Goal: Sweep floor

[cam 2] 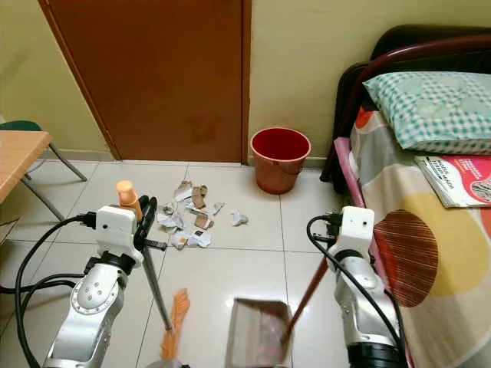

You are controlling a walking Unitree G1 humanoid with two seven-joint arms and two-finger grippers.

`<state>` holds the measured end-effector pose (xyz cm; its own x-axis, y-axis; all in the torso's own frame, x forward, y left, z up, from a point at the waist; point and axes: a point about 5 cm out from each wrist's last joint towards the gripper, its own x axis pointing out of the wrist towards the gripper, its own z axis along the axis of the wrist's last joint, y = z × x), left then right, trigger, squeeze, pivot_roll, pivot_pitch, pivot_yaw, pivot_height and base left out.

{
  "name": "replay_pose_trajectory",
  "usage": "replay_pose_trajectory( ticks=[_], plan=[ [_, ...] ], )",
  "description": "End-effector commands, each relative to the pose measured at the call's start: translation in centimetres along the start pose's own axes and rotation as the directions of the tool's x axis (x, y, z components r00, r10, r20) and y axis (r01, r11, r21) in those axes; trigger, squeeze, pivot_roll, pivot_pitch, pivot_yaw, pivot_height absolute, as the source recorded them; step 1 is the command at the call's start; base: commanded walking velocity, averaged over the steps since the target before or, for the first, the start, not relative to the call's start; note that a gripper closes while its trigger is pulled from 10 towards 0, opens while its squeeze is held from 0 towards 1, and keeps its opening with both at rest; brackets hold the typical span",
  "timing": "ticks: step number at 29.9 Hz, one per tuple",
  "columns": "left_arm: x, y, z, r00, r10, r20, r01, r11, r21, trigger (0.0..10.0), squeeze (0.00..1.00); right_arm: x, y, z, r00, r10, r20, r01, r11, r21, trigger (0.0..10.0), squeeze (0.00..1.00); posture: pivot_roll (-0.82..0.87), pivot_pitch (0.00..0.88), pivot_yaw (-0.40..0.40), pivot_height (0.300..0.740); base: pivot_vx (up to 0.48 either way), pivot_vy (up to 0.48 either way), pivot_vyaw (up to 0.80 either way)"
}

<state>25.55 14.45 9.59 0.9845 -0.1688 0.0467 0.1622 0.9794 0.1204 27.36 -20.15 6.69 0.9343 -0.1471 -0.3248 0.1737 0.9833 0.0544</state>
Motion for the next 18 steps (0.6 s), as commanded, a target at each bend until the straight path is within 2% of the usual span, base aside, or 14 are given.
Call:
replay_pose_trajectory(
  ticks=[1, 7, 14, 15, 17, 18],
  plan=[
    [0.1, -0.1, 0.2, 1.0, -0.016, 0.016, 0.016, 1.0, -0.006, 10.0, 0.0, 0.2, 0.2, 1.5, 0.996, -0.001, 0.087, -0.001, 1.0, 0.018, 10.0, 0.0, 0.01, 0.023, -0.007, 0.74, 0.0, 0.0, 0.0],
    [-0.3, -0.2, 0.1, 1.0, -0.02, 0.013, 0.02, 1.0, -0.014, 10.0, 0.0, -0.3, 0.2, 1.2, 0.993, 0.017, 0.116, -0.016, 1.0, -0.005, 10.0, 0.0, 0.01, 0.026, -0.01, 0.74, 0.0, 0.0, 0.0],
    [-0.5, -0.3, 0.0, 1.0, -0.022, 0.01, 0.022, 1.0, -0.022, 10.0, 0.0, -1.0, -0.6, 0.3, 0.993, 0.01, 0.119, -0.007, 1.0, -0.021, 10.0, 0.0, 0.0, 0.027, -0.014, 0.74, 0.254, 0.0, 0.0],
    [-0.5, -0.3, 0.0, 1.0, -0.021, 0.011, 0.022, 0.999, -0.023, 10.0, 0.0, -1.0, -0.6, 0.2, 0.993, 0.011, 0.12, -0.008, 1.0, -0.021, 9.6, 0.0, 0.0, 0.027, -0.014, 0.74, 0.255, 0.0, 0.0],
    [-0.5, -0.3, 0.0, 1.0, -0.021, 0.012, 0.021, 0.999, -0.024, 10.0, 0.0, -1.0, -0.6, 0.2, 0.992, 0.012, 0.124, -0.01, 1.0, -0.022, 9.6, 0.0, 0.0, 0.027, -0.014, 0.74, 0.255, 0.0, 0.0],
    [-0.5, -0.3, 0.0, 1.0, -0.021, 0.012, 0.021, 0.999, -0.024, 10.0, 0.0, -1.0, -0.5, 0.2, 0.992, 0.014, 0.128, -0.012, 1.0, -0.021, 1.6, 0.0, 0.0, 0.025, -0.014, 0.74, 0.259, 0.0, 0.0]
  ],
)
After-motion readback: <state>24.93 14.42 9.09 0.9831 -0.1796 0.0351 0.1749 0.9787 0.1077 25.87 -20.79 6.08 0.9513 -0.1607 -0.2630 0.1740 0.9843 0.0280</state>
